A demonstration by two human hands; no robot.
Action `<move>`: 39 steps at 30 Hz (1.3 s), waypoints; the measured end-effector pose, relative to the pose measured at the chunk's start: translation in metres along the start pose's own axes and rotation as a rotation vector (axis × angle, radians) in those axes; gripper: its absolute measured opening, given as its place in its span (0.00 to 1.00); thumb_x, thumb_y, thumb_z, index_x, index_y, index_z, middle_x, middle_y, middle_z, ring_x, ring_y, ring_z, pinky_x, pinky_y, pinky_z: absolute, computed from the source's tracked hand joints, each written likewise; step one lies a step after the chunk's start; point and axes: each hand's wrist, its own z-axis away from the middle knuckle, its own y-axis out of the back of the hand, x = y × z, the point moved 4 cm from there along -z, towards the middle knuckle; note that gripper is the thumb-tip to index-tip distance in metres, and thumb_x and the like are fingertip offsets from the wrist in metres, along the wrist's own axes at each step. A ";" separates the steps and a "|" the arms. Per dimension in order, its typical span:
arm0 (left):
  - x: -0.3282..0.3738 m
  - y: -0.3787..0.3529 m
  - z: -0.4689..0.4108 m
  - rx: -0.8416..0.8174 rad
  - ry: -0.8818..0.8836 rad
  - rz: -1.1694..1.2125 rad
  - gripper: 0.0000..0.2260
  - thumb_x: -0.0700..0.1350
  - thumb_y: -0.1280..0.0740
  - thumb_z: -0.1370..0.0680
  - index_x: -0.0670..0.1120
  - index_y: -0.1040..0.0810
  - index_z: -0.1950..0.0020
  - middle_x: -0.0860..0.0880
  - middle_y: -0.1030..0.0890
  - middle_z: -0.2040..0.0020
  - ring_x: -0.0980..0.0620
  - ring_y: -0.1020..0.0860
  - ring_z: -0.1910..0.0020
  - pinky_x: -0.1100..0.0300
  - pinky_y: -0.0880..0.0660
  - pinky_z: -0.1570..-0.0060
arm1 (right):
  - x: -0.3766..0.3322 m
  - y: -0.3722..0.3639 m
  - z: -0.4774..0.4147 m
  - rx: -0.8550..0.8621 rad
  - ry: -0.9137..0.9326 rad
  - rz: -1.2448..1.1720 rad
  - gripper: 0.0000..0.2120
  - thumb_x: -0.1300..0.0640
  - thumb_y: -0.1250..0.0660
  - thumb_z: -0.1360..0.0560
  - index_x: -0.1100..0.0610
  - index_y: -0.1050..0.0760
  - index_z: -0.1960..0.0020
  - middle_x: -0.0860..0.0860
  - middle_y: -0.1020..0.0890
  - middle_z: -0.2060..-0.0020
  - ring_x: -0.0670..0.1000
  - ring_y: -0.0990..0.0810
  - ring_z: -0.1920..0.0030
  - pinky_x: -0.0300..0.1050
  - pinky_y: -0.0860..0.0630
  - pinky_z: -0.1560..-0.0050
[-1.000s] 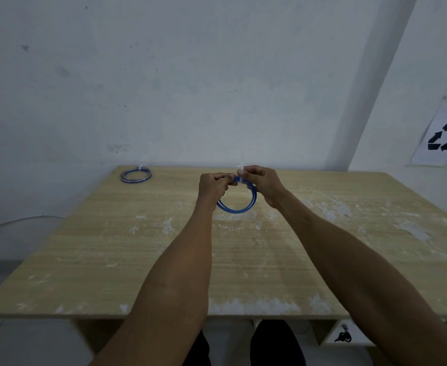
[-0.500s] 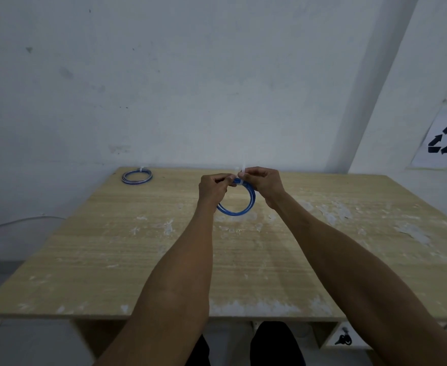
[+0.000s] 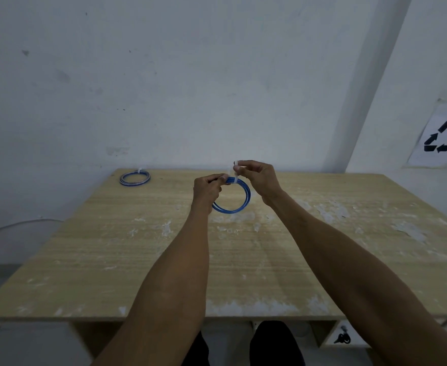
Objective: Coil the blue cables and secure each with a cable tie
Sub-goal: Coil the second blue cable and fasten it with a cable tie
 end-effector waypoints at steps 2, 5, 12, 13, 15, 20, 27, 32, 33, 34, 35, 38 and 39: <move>-0.001 0.002 -0.002 0.001 0.021 0.017 0.07 0.43 0.26 0.23 0.42 0.13 0.48 0.42 0.13 0.53 0.56 0.30 0.71 0.63 0.31 0.69 | -0.002 0.000 -0.001 -0.013 -0.037 0.031 0.10 0.55 0.26 0.24 0.62 0.14 0.48 0.49 0.13 0.53 0.38 0.16 0.53 0.34 0.24 0.51; 0.001 0.005 -0.005 0.005 0.035 0.019 0.08 0.44 0.25 0.24 0.43 0.13 0.47 0.43 0.15 0.56 0.54 0.30 0.68 0.62 0.32 0.70 | -0.004 -0.001 -0.001 -0.060 -0.116 0.085 0.12 0.52 0.30 0.21 0.60 0.14 0.48 0.46 0.14 0.55 0.39 0.18 0.54 0.36 0.28 0.51; 0.006 0.006 -0.007 -0.017 0.016 0.030 0.10 0.43 0.25 0.24 0.41 0.14 0.45 0.47 0.18 0.59 0.54 0.30 0.68 0.63 0.31 0.69 | -0.004 -0.003 -0.001 -0.047 -0.344 0.121 0.10 0.56 0.24 0.31 0.62 0.15 0.55 0.54 0.18 0.41 0.55 0.25 0.42 0.50 0.31 0.45; 0.006 0.006 -0.007 -0.021 0.010 0.028 0.10 0.43 0.25 0.24 0.41 0.14 0.45 0.47 0.17 0.59 0.54 0.30 0.68 0.63 0.32 0.69 | -0.004 -0.003 -0.001 -0.041 -0.357 0.124 0.09 0.57 0.23 0.32 0.61 0.14 0.55 0.55 0.17 0.42 0.56 0.24 0.42 0.50 0.30 0.48; 0.007 0.005 -0.007 -0.028 -0.003 0.026 0.09 0.43 0.26 0.23 0.41 0.14 0.45 0.46 0.17 0.58 0.54 0.30 0.68 0.63 0.32 0.69 | -0.002 -0.004 -0.002 -0.037 -0.381 0.126 0.07 0.59 0.23 0.34 0.59 0.14 0.57 0.58 0.17 0.45 0.55 0.25 0.45 0.50 0.31 0.52; 0.011 0.003 -0.004 -0.065 -0.052 0.018 0.09 0.41 0.28 0.22 0.39 0.15 0.44 0.44 0.16 0.55 0.56 0.29 0.68 0.64 0.32 0.69 | -0.001 -0.006 -0.004 -0.006 -0.413 0.066 0.14 0.56 0.21 0.33 0.63 0.16 0.51 0.58 0.17 0.43 0.58 0.23 0.40 0.49 0.28 0.53; 0.012 0.001 -0.002 -0.082 -0.089 -0.006 0.09 0.41 0.28 0.21 0.39 0.15 0.43 0.47 0.16 0.57 0.56 0.27 0.67 0.65 0.31 0.68 | -0.005 -0.006 -0.002 -0.008 -0.435 0.022 0.08 0.56 0.22 0.30 0.59 0.17 0.56 0.53 0.16 0.50 0.56 0.23 0.41 0.52 0.25 0.46; 0.014 0.000 0.000 -0.090 -0.116 -0.025 0.09 0.41 0.29 0.21 0.39 0.15 0.44 0.47 0.16 0.56 0.57 0.26 0.66 0.67 0.31 0.68 | -0.004 -0.005 0.000 -0.020 -0.444 0.006 0.06 0.56 0.24 0.28 0.58 0.18 0.56 0.52 0.17 0.50 0.56 0.23 0.41 0.53 0.25 0.43; 0.015 0.000 0.000 -0.086 -0.116 -0.021 0.09 0.41 0.29 0.21 0.39 0.15 0.43 0.47 0.16 0.57 0.57 0.26 0.67 0.67 0.31 0.69 | -0.004 -0.006 0.001 -0.029 -0.444 0.003 0.06 0.56 0.24 0.28 0.58 0.18 0.56 0.52 0.16 0.50 0.56 0.22 0.41 0.52 0.25 0.46; 0.015 0.000 0.000 -0.082 -0.114 -0.016 0.09 0.40 0.29 0.21 0.39 0.15 0.43 0.47 0.17 0.57 0.58 0.27 0.67 0.68 0.31 0.69 | -0.005 -0.006 0.001 -0.037 -0.444 -0.002 0.05 0.57 0.24 0.28 0.58 0.18 0.56 0.52 0.16 0.51 0.55 0.22 0.43 0.51 0.26 0.48; 0.015 0.000 0.000 -0.079 -0.111 -0.011 0.09 0.40 0.29 0.21 0.39 0.15 0.43 0.47 0.17 0.57 0.58 0.27 0.67 0.68 0.31 0.70 | -0.007 -0.006 0.002 -0.042 -0.443 -0.012 0.05 0.57 0.25 0.27 0.58 0.18 0.55 0.52 0.16 0.52 0.54 0.22 0.45 0.49 0.27 0.49; 0.015 -0.001 -0.001 -0.079 -0.109 -0.009 0.09 0.41 0.29 0.21 0.39 0.15 0.43 0.47 0.16 0.56 0.57 0.27 0.66 0.68 0.31 0.69 | -0.009 -0.004 0.001 -0.040 -0.448 -0.026 0.06 0.58 0.25 0.27 0.60 0.18 0.53 0.52 0.16 0.53 0.52 0.22 0.49 0.49 0.27 0.51; 0.015 -0.001 -0.001 -0.081 -0.110 -0.014 0.09 0.41 0.29 0.21 0.39 0.15 0.43 0.47 0.16 0.56 0.57 0.27 0.66 0.68 0.31 0.68 | -0.009 -0.004 0.001 -0.040 -0.450 -0.023 0.07 0.58 0.25 0.27 0.60 0.18 0.53 0.52 0.16 0.53 0.53 0.22 0.48 0.49 0.27 0.50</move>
